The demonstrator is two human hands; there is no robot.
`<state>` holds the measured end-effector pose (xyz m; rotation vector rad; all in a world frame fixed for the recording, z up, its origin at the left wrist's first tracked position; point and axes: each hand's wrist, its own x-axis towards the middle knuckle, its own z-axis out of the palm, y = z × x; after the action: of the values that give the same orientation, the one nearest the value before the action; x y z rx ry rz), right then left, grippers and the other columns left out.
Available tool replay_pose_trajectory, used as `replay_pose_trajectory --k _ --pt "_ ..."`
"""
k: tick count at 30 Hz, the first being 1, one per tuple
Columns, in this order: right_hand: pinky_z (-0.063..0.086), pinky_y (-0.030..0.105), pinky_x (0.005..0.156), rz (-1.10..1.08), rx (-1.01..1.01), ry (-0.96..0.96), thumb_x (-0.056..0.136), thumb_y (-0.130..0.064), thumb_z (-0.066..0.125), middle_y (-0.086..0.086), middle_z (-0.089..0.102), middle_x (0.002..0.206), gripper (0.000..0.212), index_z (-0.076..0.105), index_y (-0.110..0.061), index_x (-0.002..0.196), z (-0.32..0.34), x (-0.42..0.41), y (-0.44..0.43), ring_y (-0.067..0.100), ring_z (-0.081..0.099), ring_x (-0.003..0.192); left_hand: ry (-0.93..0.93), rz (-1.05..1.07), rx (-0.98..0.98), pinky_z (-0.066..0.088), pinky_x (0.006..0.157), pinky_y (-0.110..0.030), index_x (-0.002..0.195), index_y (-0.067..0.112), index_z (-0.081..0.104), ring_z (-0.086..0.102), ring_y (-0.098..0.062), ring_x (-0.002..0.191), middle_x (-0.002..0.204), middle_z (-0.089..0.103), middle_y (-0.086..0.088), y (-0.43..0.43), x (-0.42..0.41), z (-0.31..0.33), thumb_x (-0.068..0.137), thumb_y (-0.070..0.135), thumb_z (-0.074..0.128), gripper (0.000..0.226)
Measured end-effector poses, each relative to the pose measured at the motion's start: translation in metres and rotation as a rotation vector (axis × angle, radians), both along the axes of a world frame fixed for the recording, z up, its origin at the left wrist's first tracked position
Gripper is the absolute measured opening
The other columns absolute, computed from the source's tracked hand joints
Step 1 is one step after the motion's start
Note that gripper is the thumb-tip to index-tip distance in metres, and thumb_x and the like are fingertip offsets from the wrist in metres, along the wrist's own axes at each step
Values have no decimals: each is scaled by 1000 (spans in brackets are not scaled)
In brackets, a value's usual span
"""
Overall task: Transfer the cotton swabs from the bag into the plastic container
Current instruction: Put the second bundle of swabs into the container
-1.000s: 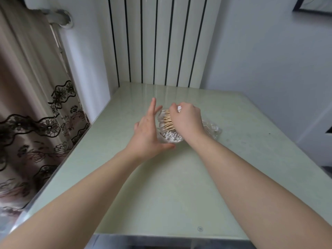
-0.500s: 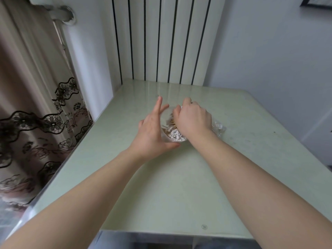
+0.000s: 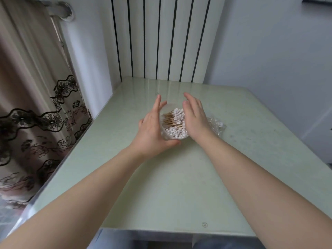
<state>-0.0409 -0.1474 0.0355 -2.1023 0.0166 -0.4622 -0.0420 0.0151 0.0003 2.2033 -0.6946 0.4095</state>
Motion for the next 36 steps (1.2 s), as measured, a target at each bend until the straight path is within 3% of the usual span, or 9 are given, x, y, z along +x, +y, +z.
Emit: replay_pose_trajectory --k 3,7,12,17,21,26,30,34,36 --pt "21 25 116 67 -55 4 108 -31 31 -5 31 157 44 36 -25 152 -12 -8 -4 7 29 144 34 7 -30 27 117 -51 159 26 -17 30 -18 149 165 25 8 4 0 -2 63 44 92 146" --pt "12 33 124 140 -84 85 108 -37 28 -9 17 165 50 25 -26 157 -22 -5 0 6 13 151 61 3 -54 28 118 -52 159 25 -16 28 -17 150 166 25 7 6 0 -3 64 43 93 145" --pt "-1 41 125 176 -341 171 107 -49 23 -15 -7 167 60 13 -24 160 -18 2 -2 6 -11 153 95 4 -123 34 115 -55 157 35 -16 26 -10 151 165 27 6 8 3 -5 59 59 84 142" --pt "11 43 124 240 -641 -77 99 -60 18 -7 6 168 72 17 -19 160 -19 -1 -10 6 -3 153 98 -15 -112 30 118 -55 157 32 -18 23 -9 152 166 23 6 11 4 -6 62 58 85 143" --pt "8 47 124 324 -865 -49 95 -65 9 -12 5 167 77 19 -23 159 -21 -5 -8 4 -7 153 107 -19 -139 32 117 -56 158 33 -17 26 -6 151 165 25 6 13 4 -8 64 65 81 139" --pt "4 51 124 315 -889 46 91 -70 3 -14 -5 167 84 10 -24 161 -12 -5 -4 3 -14 151 138 -22 -171 33 118 -52 157 36 -17 28 -7 150 165 26 6 13 8 -12 65 54 88 141" --pt "2 47 124 289 -762 50 93 -69 9 -14 -16 166 80 -3 -28 160 -16 -5 -8 1 -19 150 171 -39 -179 31 121 -43 155 42 -18 24 -7 152 166 21 7 16 11 -15 64 50 91 143" --pt "0 49 124 271 -647 159 100 -65 19 -17 -23 163 75 -9 -29 159 -20 -4 -11 5 -23 149 228 -57 -210 28 120 -27 158 32 -16 15 -1 153 169 16 1 16 14 -17 66 34 94 144" --pt "2 48 125 268 -568 111 100 -65 24 -16 -23 163 77 -7 -26 160 -22 -5 -12 6 -21 150 245 -63 -204 27 120 -28 159 30 -13 17 -4 153 168 17 1 16 16 -18 66 37 94 142"
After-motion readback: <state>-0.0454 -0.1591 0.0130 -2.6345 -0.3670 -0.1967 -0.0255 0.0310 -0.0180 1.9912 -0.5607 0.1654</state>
